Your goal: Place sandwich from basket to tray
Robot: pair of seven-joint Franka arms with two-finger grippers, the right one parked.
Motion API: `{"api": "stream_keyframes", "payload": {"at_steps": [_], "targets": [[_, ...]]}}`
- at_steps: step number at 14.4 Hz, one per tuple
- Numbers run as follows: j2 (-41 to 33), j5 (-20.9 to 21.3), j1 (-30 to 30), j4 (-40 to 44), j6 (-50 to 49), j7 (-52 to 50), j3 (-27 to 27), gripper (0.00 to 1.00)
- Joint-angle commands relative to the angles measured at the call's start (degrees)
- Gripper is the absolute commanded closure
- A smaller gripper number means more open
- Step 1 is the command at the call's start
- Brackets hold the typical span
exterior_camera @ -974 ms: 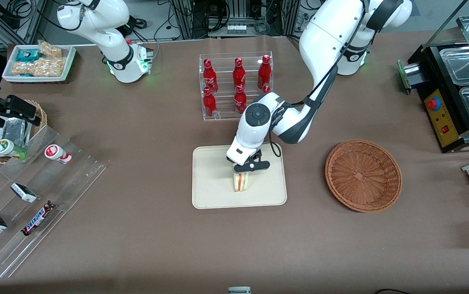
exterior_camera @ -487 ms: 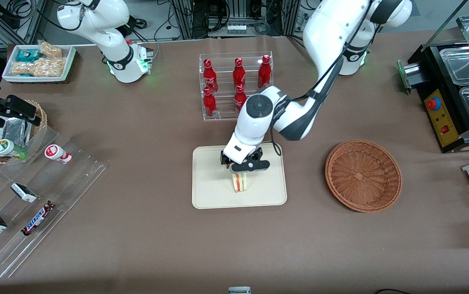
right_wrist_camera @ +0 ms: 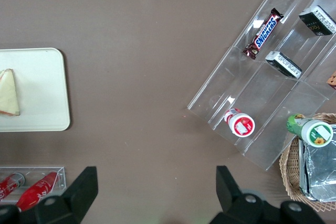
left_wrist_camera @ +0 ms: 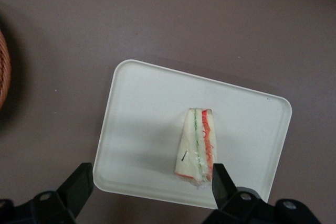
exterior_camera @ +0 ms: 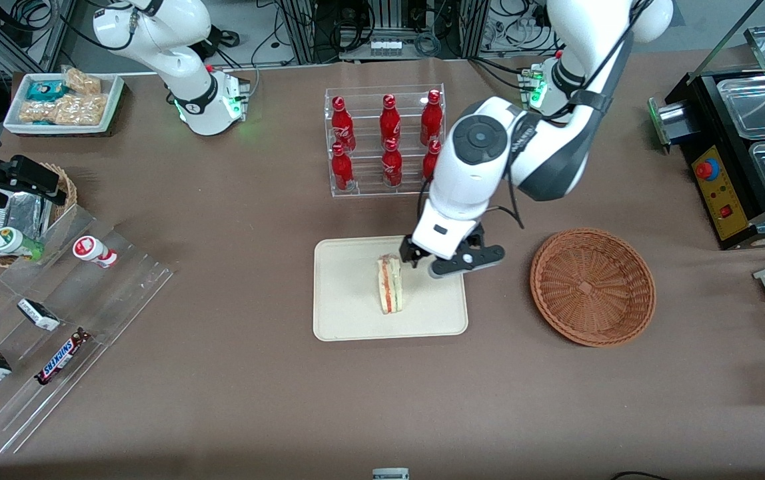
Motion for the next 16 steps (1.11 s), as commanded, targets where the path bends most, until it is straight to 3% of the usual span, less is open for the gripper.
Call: {"api": "stream_keyframes", "payload": {"at_steps": [1,6,16], "targets": [[-2.0,0.6,3.2,-1.7,-2.4,2.3,-0.2,0.0],[-5.9,-3.4,13.0,-2.0,-11.6,16.9,-0.3,0.0],[-15.5,-3.5,28.4,-3.5,-25.9,36.5,-0.2,0.0]]}}
